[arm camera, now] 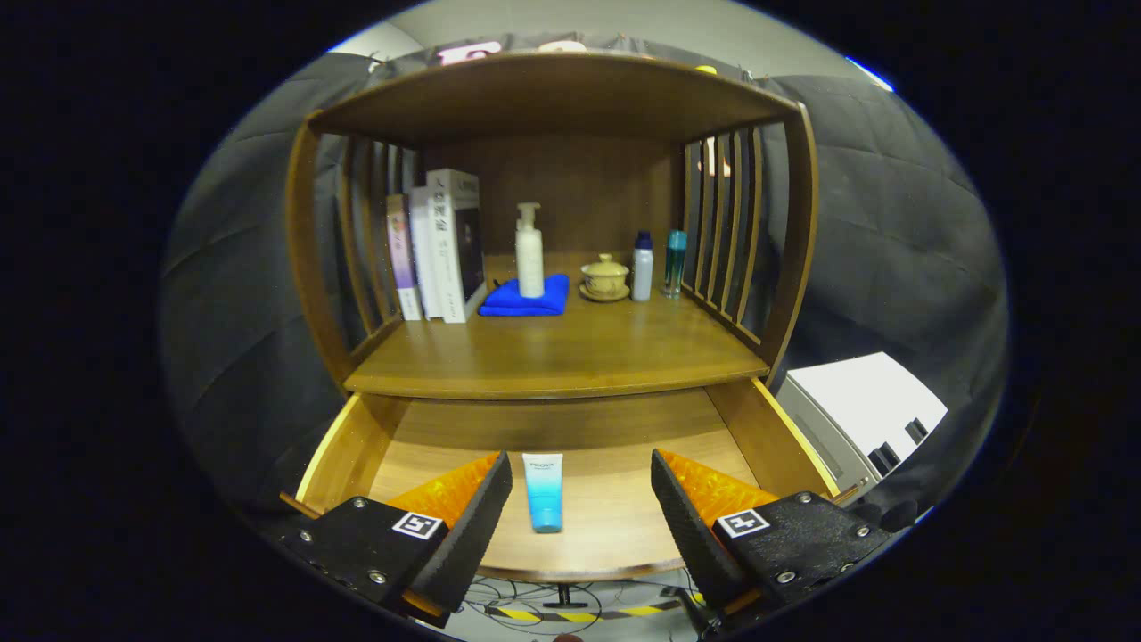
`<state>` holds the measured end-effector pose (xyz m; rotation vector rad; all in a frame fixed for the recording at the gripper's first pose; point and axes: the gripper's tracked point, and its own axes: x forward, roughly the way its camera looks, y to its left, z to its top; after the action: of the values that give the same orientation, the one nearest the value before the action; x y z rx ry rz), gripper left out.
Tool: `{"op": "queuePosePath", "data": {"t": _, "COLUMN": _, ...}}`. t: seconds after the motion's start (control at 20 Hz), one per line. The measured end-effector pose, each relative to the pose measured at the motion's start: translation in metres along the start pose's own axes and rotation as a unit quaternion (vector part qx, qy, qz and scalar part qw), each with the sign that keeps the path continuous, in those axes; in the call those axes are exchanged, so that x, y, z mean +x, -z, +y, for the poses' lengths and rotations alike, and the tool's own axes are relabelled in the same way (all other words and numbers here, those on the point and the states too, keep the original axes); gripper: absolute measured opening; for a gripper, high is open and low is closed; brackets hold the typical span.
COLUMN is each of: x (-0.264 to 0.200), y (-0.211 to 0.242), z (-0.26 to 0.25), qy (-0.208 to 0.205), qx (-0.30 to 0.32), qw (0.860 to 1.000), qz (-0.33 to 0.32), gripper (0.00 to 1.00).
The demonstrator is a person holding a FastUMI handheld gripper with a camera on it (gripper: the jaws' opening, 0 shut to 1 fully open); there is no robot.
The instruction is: Pull open the drawer, take out the items inside it, and place them on the countertop above the cabinet.
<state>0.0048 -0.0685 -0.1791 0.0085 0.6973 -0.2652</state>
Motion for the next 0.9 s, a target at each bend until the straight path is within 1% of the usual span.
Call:
{"op": "queuePosePath", "data": {"t": 0.1, "x": 0.026, "y": 0.010, "z": 0.005, "qy": 0.009, "qx": -0.003, "qw": 0.999, "qz": 0.053, "gripper": 0.96}}
{"op": "queuePosePath", "data": {"t": 0.2, "x": 0.054, "y": 0.019, "z": 0.012, "qy": 0.007, "qx": -0.012, "qw": 0.995, "qz": 0.095, "gripper": 0.96}}
{"op": "queuePosePath", "data": {"t": 0.25, "x": 0.067, "y": 0.024, "z": 0.020, "qy": -0.003, "qx": -0.015, "qw": 0.994, "qz": 0.111, "gripper": 0.96}}
{"op": "queuePosePath", "data": {"t": 0.3, "x": 0.075, "y": 0.029, "z": 0.023, "qy": 0.000, "qx": -0.011, "qw": 0.992, "qz": 0.127, "gripper": 0.96}}
{"op": "queuePosePath", "data": {"t": 0.35, "x": 0.080, "y": 0.036, "z": 0.027, "qy": -0.004, "qx": -0.009, "qw": 0.990, "qz": 0.141, "gripper": 0.96}}
{"op": "queuePosePath", "data": {"t": 0.4, "x": 0.086, "y": 0.042, "z": 0.028, "qy": 0.000, "qx": -0.007, "qw": 0.988, "qz": 0.155, "gripper": 0.97}}
{"op": "queuePosePath", "data": {"t": 0.65, "x": 0.102, "y": 0.078, "z": 0.025, "qy": 0.032, "qx": -0.030, "qw": 0.970, "qz": 0.237, "gripper": 0.96}}
{"op": "queuePosePath", "data": {"t": 0.75, "x": 0.105, "y": 0.093, "z": 0.034, "qy": 0.021, "qx": -0.024, "qw": 0.964, "qz": 0.262, "gripper": 0.97}}
{"op": "queuePosePath", "data": {"t": 0.8, "x": 0.105, "y": 0.100, "z": 0.034, "qy": 0.024, "qx": -0.027, "qw": 0.960, "qz": 0.277, "gripper": 0.97}}
{"op": "queuePosePath", "data": {"t": 0.9, "x": 0.105, "y": 0.101, "z": 0.032, "qy": 0.029, "qx": -0.035, "qw": 0.957, "qz": 0.286, "gripper": 0.96}}
